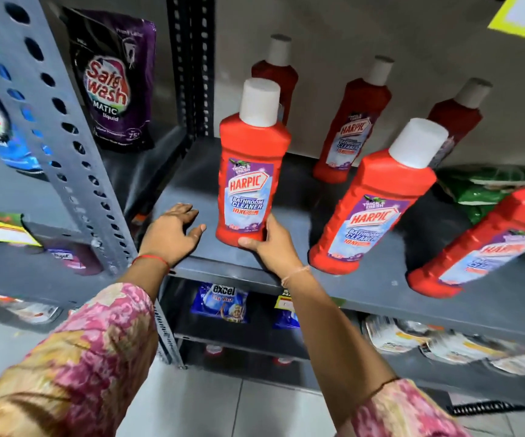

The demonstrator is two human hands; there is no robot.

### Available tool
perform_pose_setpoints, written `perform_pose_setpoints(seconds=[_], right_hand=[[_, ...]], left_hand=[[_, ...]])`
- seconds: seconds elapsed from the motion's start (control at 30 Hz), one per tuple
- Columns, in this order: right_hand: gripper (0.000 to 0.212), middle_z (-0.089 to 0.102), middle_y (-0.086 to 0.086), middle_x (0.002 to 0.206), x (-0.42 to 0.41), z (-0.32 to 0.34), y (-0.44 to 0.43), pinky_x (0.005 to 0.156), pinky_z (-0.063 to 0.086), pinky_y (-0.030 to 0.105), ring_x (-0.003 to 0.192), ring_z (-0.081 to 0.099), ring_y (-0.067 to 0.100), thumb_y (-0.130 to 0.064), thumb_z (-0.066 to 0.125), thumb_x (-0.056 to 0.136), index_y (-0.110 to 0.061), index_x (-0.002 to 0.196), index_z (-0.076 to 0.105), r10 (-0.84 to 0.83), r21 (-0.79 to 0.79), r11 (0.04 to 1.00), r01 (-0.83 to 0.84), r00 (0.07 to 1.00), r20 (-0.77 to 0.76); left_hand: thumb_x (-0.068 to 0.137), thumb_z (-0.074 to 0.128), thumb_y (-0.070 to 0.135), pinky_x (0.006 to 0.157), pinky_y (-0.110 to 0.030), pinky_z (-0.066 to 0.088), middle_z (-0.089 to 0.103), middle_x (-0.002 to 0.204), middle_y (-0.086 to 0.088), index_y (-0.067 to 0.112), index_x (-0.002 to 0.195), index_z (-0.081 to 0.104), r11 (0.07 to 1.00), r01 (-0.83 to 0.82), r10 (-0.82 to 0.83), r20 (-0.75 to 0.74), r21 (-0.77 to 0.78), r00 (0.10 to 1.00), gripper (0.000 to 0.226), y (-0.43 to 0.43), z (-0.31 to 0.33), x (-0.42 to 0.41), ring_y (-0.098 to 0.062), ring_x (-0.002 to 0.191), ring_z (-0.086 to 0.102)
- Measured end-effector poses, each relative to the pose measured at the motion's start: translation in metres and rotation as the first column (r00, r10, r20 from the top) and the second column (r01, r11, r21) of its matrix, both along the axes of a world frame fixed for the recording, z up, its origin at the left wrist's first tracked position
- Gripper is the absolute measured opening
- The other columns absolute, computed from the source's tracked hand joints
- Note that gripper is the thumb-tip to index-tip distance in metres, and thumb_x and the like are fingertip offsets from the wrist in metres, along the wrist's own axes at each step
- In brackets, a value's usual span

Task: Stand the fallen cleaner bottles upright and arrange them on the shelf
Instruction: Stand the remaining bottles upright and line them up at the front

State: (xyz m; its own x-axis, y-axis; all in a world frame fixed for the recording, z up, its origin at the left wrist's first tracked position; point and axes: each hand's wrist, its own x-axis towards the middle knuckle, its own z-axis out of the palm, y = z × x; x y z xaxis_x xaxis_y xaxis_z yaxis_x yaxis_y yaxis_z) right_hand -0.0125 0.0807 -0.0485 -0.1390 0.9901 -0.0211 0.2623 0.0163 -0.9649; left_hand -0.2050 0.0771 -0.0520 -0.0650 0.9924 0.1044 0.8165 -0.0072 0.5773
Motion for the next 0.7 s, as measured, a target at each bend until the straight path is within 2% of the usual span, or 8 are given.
perform_pose_setpoints(seconds=[0.17,0.33,0.5,0.6,0.7], right_hand=[[0.061,0.059,0.011,0.124,0.000,0.002,-0.008,0.097,0.046,0.035,0.103,0.056,0.019,-0.002,0.072,0.069,-0.010,0.124,0.045,0.004,-0.025,1.000,-0.003,1.000,0.019],[0.061,0.059,0.008,0.122,0.000,0.001,-0.009,0.089,0.043,0.027,0.100,0.055,0.015,-0.006,0.073,0.070,-0.013,0.124,0.045,0.015,-0.033,0.999,-0.013,0.998,0.054],[0.061,0.058,0.008,0.124,-0.001,0.000,-0.008,0.092,0.045,0.030,0.102,0.055,0.016,-0.009,0.072,0.071,-0.014,0.124,0.043,0.016,-0.032,0.999,-0.014,0.997,0.072],[0.062,0.057,0.010,0.126,-0.001,0.007,-0.015,0.097,0.044,0.034,0.109,0.056,0.022,-0.012,0.073,0.070,-0.013,0.125,0.042,0.021,-0.019,1.000,-0.018,0.992,0.125],[0.078,0.045,0.010,0.137,0.004,0.012,-0.027,0.101,0.034,0.026,0.125,0.044,0.023,-0.018,0.076,0.069,-0.014,0.133,0.032,0.017,0.008,1.000,-0.019,0.985,0.174]], left_hand=[[0.088,0.058,0.023,0.115,-0.031,0.022,0.042,0.146,-0.014,0.003,0.129,0.050,1.000,-0.005,0.005,-0.010,0.015,1.000,0.047,0.002,-0.001,0.001,-0.022,0.140,0.031],[0.088,0.058,0.023,0.116,-0.032,0.022,0.042,0.146,-0.013,0.003,0.130,0.050,1.000,-0.009,0.009,-0.016,0.020,1.000,0.047,0.004,-0.003,0.000,-0.021,0.140,0.030],[0.088,0.058,0.024,0.116,-0.032,0.022,0.043,0.146,-0.012,0.003,0.130,0.051,1.000,-0.015,0.015,-0.019,0.022,1.000,0.047,0.006,-0.005,-0.001,-0.021,0.140,0.031],[0.089,0.056,0.023,0.117,-0.034,0.021,0.042,0.146,-0.014,0.002,0.131,0.049,1.000,0.008,-0.008,-0.030,0.017,1.000,0.047,0.004,-0.005,0.000,-0.023,0.141,0.029],[0.093,0.049,0.018,0.118,-0.036,0.018,0.037,0.148,-0.020,-0.002,0.134,0.042,0.998,0.041,-0.042,-0.029,-0.049,0.999,0.046,0.000,-0.002,0.000,-0.029,0.141,0.027]])
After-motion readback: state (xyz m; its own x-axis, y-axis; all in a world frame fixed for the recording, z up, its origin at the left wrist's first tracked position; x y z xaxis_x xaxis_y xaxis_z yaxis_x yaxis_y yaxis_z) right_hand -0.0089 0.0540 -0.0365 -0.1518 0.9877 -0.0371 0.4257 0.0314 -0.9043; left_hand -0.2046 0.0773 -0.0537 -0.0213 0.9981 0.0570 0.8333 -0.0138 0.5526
